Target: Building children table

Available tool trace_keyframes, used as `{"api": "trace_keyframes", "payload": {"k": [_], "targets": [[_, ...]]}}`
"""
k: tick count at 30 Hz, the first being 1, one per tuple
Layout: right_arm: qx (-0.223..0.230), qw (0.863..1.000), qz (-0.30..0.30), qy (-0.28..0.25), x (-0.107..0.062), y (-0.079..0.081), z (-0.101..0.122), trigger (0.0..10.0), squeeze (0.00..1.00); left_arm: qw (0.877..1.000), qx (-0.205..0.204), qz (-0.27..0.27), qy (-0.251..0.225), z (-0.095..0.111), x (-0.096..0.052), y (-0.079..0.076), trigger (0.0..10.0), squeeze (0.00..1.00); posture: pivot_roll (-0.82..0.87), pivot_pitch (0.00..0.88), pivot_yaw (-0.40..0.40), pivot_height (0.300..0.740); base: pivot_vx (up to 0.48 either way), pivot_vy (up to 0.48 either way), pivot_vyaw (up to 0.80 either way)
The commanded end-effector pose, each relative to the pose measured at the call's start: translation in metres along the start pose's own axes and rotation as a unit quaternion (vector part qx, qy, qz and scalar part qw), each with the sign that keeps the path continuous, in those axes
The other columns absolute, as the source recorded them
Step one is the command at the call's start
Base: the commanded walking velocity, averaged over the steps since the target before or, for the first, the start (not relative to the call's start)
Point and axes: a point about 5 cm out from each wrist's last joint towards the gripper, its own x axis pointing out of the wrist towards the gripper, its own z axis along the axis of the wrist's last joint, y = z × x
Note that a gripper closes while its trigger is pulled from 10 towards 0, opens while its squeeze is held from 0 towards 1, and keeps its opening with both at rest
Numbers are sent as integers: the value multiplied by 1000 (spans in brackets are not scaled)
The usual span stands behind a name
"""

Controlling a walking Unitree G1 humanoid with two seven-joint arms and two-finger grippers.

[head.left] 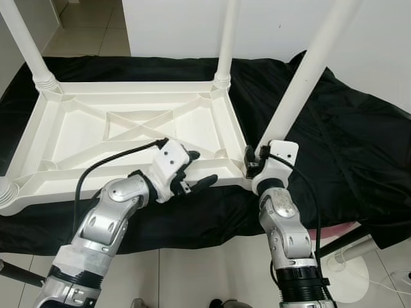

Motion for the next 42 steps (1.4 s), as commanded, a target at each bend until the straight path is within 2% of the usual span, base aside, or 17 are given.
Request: {"api": "trace_keyframes", "payload": {"k": [1, 3, 4, 12, 13, 14, 15, 21, 22, 27, 34, 36, 38, 41, 42], "targets": [[36, 999, -6, 18, -10, 8, -7, 10000, 0, 1000, -2, 25, 3, -3, 1, 3, 10000, 0, -61, 101, -30, 740, 0, 0, 0], [36, 999, -7, 18, -10, 8, -6, 10000, 0, 1000, -2, 25, 3, -3, 1, 3, 10000, 0, -61, 101, -30, 740, 0, 0, 0], [34, 999, -5, 13, -10, 7, -5, 10000, 1000, 1000, -2, 24, 2, -3, 1, 2, 10000, 0, -62, 100, -33, 740, 0, 0, 0], [26, 999, 27, -8, -7, -3, 1, 10000, 1000, 1000, -3, 17, 2, -3, 1, 0, 10000, 0, -68, 102, -36, 740, 0, 0, 0], [27, 999, 41, -6, -7, -5, 0, 10000, 584, 1000, -3, 16, 1, -3, 2, -1, 10000, 0, -66, 104, -39, 740, 0, 0, 0], [27, 999, 41, -6, -7, -5, 0, 10000, 584, 1000, -3, 16, 1, -3, 2, -1, 10000, 0, -66, 104, -39, 740, 0, 0, 0], [25, 998, 59, -7, -7, -6, -1, 10000, 8, 1000, -3, 15, 0, -2, 2, -1, 10000, 0, -67, 104, -40, 740, 0, 0, 0], [27, 993, 118, -8, -8, -5, -2, 10000, 0, 1000, -6, 15, -3, -2, 4, -3, 10000, 0, -67, 103, -43, 740, 0, 0, 0], [23, 990, 142, -7, -6, -7, -3, 10000, 0, 1000, -9, 13, -4, -2, 5, -5, 10000, 0, -67, 100, -47, 740, 0, 0, 0], [7, 984, 175, -6, -3, -12, -5, 10000, 0, 1000, -16, 0, -8, -1, 6, -11, 10000, 0, -65, 99, -49, 740, 0, 0, 0], [-40, 966, 254, -3, 13, -30, -4, 10000, 0, 998, -39, -35, -16, 1, 12, -27, 10000, 0, -65, 103, -42, 740, 0, 0, 0], [-40, 966, 254, -3, 13, -30, -4, 10000, 0, 998, -39, -35, -16, 1, 12, -27, 10000, 0, -65, 103, -42, 740, 0, 0, 0], [-55, 958, 280, -5, 20, -34, -1, 10000, 0, 998, -42, -44, -17, 1, 14, -32, 10000, 0, -64, 99, -40, 740, 0, 0, 0], [-59, 956, 288, -6, 22, -34, 0, 10000, 0, 998, -43, -47, -18, 1, 15, -34, 10000, 0, -63, 98, -40, 740, 0, 0, 0], [-64, 951, 302, -6, 24, -33, 0, 10000, 0, 998, -42, -52, -19, 2, 16, -37, 10000, 0, -60, 95, -38, 740, 0, 0, 0]]}}
